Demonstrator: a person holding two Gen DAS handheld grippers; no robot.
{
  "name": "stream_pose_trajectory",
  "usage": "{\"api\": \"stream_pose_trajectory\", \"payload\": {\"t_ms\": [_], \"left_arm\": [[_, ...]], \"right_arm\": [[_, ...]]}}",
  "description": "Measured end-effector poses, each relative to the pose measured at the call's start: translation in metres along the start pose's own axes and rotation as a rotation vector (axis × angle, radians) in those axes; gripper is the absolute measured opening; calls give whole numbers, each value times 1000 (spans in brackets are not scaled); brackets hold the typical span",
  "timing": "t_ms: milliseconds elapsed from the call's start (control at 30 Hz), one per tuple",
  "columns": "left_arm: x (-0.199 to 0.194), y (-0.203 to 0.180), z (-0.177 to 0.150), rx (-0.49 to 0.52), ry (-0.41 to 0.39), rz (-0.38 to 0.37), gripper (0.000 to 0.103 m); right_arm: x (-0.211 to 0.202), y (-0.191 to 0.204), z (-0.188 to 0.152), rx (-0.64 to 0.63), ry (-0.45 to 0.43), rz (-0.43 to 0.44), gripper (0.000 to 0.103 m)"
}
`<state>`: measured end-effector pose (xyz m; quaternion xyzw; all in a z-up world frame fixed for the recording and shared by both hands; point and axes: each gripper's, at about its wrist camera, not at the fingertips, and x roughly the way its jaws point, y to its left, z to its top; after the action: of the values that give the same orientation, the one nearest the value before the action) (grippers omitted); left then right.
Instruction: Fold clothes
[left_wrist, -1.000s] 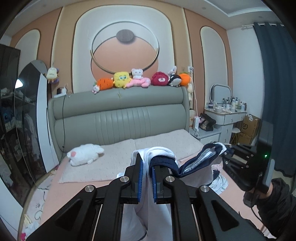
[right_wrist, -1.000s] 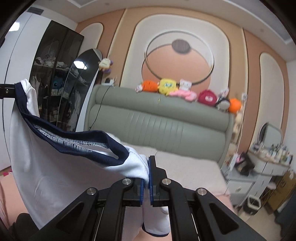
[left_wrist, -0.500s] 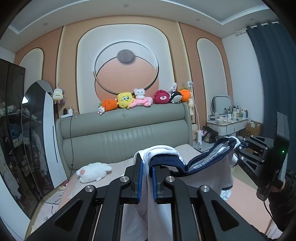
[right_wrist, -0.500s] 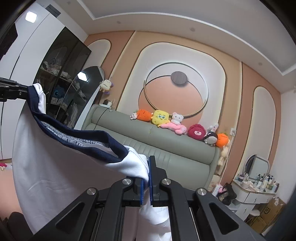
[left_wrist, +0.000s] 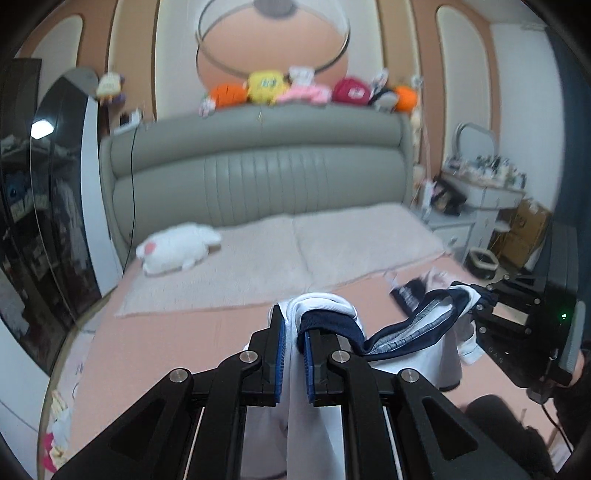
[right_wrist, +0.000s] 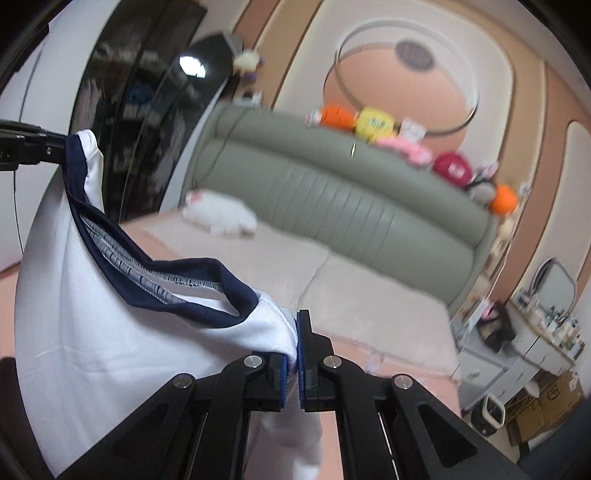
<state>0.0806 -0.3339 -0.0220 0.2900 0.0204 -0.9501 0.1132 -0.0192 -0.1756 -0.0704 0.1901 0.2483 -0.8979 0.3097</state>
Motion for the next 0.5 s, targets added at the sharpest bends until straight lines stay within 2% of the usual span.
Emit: {"api": "stream_pose_trajectory", "payload": {"t_ms": [200, 400, 500], "left_arm": [[129, 33, -32, -71, 187, 26, 8], [245, 75, -55, -156, 299, 37, 8], [295, 89, -60, -158, 346, 57, 8]], "right_arm": [[120, 10, -27, -32, 155, 30, 1], [235, 13, -40, -61, 271, 41, 1], [287, 19, -45, -86, 318, 48, 1]]}}
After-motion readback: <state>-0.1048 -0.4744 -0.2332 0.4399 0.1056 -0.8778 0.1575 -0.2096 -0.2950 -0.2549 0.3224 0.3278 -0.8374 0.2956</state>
